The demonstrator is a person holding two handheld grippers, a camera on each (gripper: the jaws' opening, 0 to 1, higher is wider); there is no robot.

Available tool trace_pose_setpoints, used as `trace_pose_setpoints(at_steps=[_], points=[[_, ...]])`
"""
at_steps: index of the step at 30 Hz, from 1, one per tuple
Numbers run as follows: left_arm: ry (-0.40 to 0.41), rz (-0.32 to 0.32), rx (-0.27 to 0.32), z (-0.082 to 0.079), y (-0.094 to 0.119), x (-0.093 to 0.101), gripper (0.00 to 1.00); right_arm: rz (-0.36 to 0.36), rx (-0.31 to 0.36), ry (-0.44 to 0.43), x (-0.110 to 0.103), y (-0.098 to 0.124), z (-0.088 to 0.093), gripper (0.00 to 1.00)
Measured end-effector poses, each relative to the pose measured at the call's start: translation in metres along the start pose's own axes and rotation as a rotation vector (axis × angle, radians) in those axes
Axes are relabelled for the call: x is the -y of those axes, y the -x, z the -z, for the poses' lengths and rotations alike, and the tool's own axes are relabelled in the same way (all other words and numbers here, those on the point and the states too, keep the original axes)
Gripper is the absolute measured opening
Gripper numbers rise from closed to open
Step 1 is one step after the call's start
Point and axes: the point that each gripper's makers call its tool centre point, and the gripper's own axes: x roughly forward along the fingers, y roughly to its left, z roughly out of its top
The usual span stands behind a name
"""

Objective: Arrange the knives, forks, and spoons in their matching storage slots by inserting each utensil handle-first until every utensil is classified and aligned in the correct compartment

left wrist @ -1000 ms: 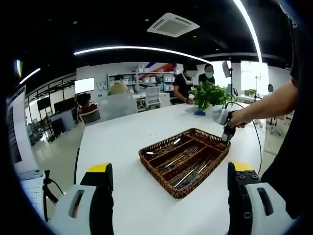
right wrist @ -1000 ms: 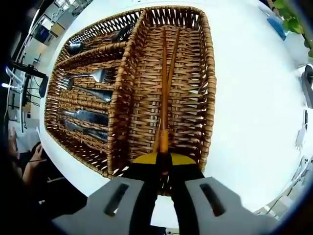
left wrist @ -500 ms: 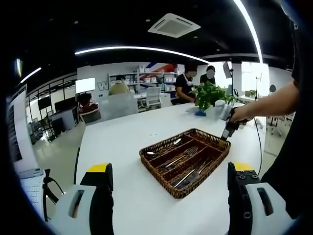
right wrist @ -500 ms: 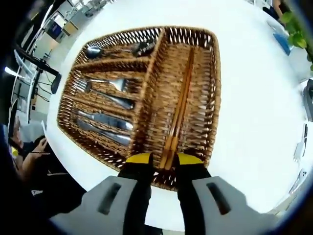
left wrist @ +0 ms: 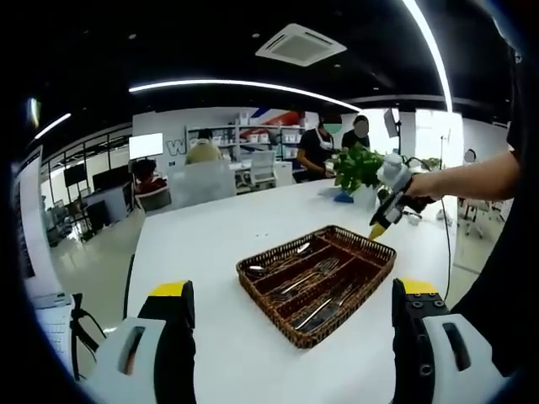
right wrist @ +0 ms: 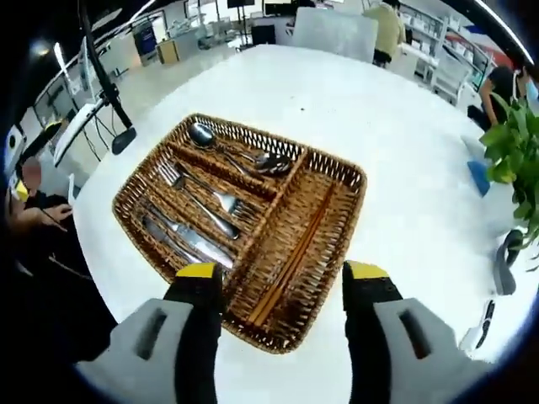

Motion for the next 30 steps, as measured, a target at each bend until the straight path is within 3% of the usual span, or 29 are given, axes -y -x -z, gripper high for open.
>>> trace_pose_setpoints(at_steps=[2,6,10,16,19,25,30], points=[[0.008,0.004,-0.006,0.000,-0.002,0.002,0.99,0.016,0.057,0.053,0.002,0.008,-0.009,0.82],[0.004,0.015,-0.014,-0.003,-0.007,0.007,0.99,0.001,0.121,0.056,-0.001,0.023,-0.019,1.00],[0.007,0.014,-0.001,-0.010,-0.010,0.008,0.99,0.016,0.203,0.101,0.001,0.033,-0.023,1.00],[0.020,-0.006,0.005,-0.012,-0.013,0.006,1.00,0.014,0.232,0.063,0.001,0.046,-0.014,1.00],[-0.002,-0.057,0.035,-0.018,-0.012,0.004,1.00,0.022,0.290,0.087,-0.002,0.063,-0.021,1.00],[0.023,-0.046,0.020,-0.017,-0.015,0.015,1.00,-0.036,0.315,0.027,-0.015,0.091,-0.014,1.00],[0.033,-0.032,0.018,-0.022,-0.015,0.024,1.00,-0.053,0.334,0.026,-0.020,0.107,-0.006,1.00]])
